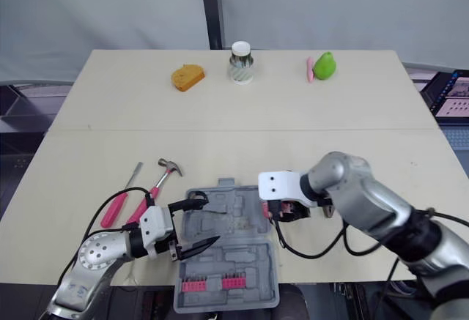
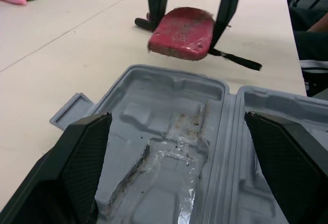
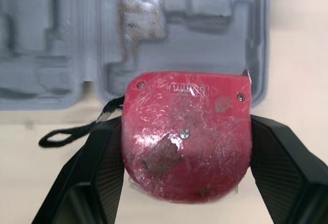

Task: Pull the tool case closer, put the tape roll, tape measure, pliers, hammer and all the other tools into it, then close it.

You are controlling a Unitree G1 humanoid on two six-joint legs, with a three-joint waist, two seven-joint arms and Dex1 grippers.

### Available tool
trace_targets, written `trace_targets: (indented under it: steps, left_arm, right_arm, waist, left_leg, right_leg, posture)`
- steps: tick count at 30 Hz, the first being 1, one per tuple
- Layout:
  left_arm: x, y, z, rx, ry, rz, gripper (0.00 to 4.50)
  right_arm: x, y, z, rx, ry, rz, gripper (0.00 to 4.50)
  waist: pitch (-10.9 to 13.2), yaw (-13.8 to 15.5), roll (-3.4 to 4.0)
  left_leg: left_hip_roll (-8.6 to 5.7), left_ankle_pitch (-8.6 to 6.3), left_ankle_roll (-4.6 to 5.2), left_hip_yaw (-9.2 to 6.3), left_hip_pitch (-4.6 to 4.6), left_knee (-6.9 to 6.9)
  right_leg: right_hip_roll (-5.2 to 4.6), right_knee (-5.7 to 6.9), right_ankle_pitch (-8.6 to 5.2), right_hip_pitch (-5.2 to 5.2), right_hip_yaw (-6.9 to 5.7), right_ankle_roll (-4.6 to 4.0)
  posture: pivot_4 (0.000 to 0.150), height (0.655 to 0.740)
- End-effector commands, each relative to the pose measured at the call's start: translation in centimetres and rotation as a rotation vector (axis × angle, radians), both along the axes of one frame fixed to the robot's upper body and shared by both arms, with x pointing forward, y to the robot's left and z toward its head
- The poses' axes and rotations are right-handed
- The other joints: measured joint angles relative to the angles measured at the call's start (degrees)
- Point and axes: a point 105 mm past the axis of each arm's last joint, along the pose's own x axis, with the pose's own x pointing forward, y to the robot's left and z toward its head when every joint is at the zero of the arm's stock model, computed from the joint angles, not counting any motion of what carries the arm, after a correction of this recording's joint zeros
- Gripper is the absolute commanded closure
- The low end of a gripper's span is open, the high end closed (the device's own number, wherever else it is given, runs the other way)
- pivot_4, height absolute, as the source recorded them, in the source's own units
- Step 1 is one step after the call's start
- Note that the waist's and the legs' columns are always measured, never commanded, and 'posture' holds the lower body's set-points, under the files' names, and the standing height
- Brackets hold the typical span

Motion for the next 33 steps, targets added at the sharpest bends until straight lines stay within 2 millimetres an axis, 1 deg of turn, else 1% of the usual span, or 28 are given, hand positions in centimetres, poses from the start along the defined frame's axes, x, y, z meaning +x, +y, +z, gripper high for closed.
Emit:
trace_targets:
  steps: [1, 7, 13, 24, 33]
  left_arm:
    - [0.2, -0.3, 0.5, -0.022, -0.039, 0.013, 0.0]
    - [0.7, 0.2, 1.1, -0.036, -0.035, 0.041, 0.0]
    - [0.9, 0.6, 1.4, -0.033, -0.035, 0.055, 0.0]
    - [0.5, 0.8, 1.6, -0.034, -0.025, 0.07, 0.0]
    - [0.6, 0.6, 1.6, -0.036, -0.021, 0.069, 0.0]
  right_arm:
    - [1.1, 1.5, 0.4, -0.007, -0.06, -0.011, 1.56]
    - [2.0, 2.8, -0.2, -0.016, -0.089, -0.01, 1.56]
    - [2.7, 3.2, -0.9, -0.022, -0.111, -0.009, 1.56]
    - [1.9, 4.9, -1.5, -0.003, -0.112, 0.059, 1.56]
    - [2.0, 4.9, -1.8, -0.015, -0.119, 0.068, 1.56]
  waist:
    - [0.0, -0.1, 0.0]
    - [0.0, 0.0, -0.01]
    - [0.0, -0.2, -0.01]
    - [0.0, -0.5, -0.01]
    - [0.0, -0.6, -0.01]
  left_leg:
    - [0.0, 0.0, 0.0, 0.0, 0.01, 0.01]
    - [-0.02, 0.0, 0.0, -0.03, 0.0, 0.03]
    - [-0.01, 0.0, -0.01, -0.01, 0.01, 0.01]
    - [0.0, -0.01, -0.01, -0.02, 0.02, 0.0]
    - [0.0, -0.01, -0.02, -0.02, 0.02, -0.01]
  right_leg:
    - [0.0, 0.02, 0.0, 0.0, 0.0, 0.0]
    - [-0.01, 0.07, 0.0, -0.02, 0.0, 0.0]
    - [0.0, 0.09, 0.0, -0.04, 0.0, 0.0]
    - [0.0, 0.1, 0.0, -0.05, 0.01, 0.0]
    - [0.01, 0.1, 0.0, -0.06, 0.0, 0.0]
  posture:
    - [0.15, 0.74]
    - [0.15, 0.74]
    - [0.15, 0.74]
    - [0.15, 0.74]
    - [0.15, 0.74]
